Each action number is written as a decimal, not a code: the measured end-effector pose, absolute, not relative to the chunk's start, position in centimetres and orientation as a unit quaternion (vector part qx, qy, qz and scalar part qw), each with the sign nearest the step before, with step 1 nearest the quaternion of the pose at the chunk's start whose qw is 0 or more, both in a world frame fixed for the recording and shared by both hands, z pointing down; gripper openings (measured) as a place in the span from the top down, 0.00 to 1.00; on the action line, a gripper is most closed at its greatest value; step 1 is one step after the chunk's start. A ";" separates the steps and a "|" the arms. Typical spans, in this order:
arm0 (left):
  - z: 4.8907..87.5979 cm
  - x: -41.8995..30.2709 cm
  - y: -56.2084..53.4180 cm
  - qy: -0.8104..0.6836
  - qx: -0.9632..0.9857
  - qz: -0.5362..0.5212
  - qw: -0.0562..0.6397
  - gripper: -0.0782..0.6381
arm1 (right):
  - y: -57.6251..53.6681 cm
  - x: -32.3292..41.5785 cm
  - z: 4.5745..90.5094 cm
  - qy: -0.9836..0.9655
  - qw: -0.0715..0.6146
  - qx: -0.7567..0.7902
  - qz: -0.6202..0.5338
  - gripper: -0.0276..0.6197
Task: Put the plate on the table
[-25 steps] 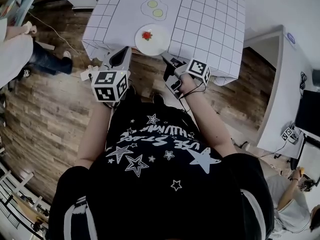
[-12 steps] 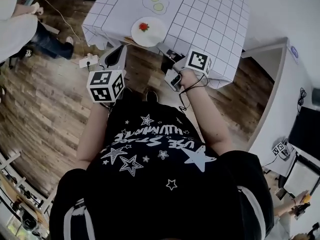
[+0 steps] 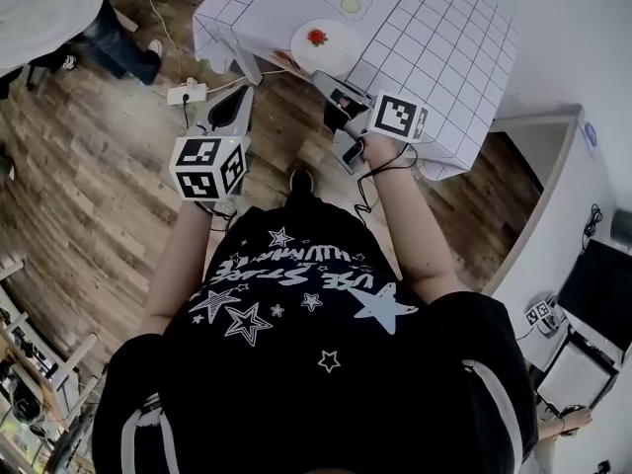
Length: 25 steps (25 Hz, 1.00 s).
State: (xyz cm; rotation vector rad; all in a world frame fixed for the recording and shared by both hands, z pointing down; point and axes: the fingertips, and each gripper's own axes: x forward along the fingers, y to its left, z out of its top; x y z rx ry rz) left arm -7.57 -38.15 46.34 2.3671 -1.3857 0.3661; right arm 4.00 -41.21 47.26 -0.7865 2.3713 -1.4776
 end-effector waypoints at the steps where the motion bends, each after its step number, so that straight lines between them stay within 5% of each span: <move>1: 46.3 -8.1 -37.4 -0.495 0.839 0.126 0.189 0.88 | -40.8 3.6 47.1 0.816 0.113 -0.269 -0.499 0.94; 25: 41.1 -16.0 -14.3 -0.491 0.854 0.067 0.156 0.88 | -20.7 -2.5 40.2 0.846 -0.015 -0.477 -0.236 0.94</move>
